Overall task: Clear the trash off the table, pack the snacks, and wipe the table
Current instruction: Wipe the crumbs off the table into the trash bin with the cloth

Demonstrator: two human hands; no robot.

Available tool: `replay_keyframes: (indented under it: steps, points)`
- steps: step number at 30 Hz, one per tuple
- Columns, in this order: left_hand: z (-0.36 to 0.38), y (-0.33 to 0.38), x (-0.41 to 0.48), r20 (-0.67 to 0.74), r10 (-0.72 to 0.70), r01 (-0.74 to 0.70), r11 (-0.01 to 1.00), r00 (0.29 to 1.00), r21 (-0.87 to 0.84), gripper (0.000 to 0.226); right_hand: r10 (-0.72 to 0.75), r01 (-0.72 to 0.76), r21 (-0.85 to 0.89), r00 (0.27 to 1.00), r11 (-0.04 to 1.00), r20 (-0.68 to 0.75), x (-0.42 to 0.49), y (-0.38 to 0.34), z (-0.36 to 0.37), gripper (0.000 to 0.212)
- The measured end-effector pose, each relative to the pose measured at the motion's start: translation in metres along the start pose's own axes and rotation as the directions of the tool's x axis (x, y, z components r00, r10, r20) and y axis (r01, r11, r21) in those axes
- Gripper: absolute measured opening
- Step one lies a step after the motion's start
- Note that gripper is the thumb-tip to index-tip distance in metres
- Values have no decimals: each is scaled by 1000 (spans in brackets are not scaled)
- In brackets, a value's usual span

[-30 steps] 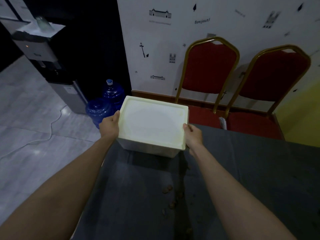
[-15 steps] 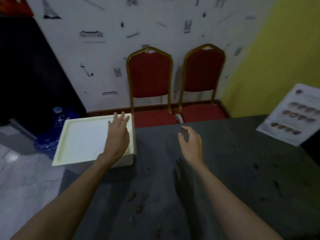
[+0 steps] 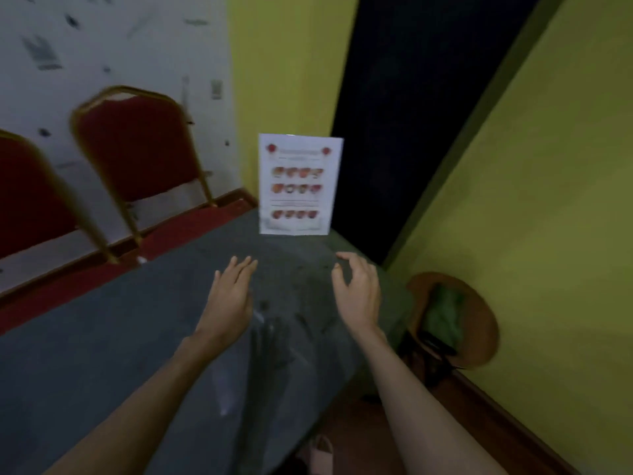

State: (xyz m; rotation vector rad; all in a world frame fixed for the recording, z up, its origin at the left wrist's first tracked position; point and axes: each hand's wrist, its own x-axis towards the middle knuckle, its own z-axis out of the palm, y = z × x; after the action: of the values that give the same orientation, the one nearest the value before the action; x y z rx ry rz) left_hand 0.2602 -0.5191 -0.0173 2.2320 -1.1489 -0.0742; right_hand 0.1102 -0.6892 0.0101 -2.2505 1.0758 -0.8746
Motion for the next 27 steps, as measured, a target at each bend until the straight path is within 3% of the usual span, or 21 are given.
replay_keyframes:
  steps: [6,9,15,17,20,24,27]
  points:
    - [139,117,75,164,37,-18,993,986,-114,61,167,-173,-80,983,982,-76,56,159,-65,27]
    - [193,160,91,249,92,-62,990,964,-128,59,331,-339,-186,941,922,-72,65,230,-82,38]
    - [278,199,102,417,114,-110,993,902,-35,53,712,-629,-379,689,679,131,68,333,-75,71]
    - [297,199,103,455,85,-120,992,886,48,52,774,-689,-370,609,624,173,70,352,-64,78]
    - [313,194,100,458,36,-130,976,888,175,48,820,-722,-397,545,566,177,76,366,-44,87]
    - [323,181,98,454,44,-160,962,890,220,47,824,-698,-507,564,507,48,81,370,-24,79]
    - [320,179,98,462,74,-165,973,884,161,48,806,-732,-420,592,536,-2,82,372,-20,57]
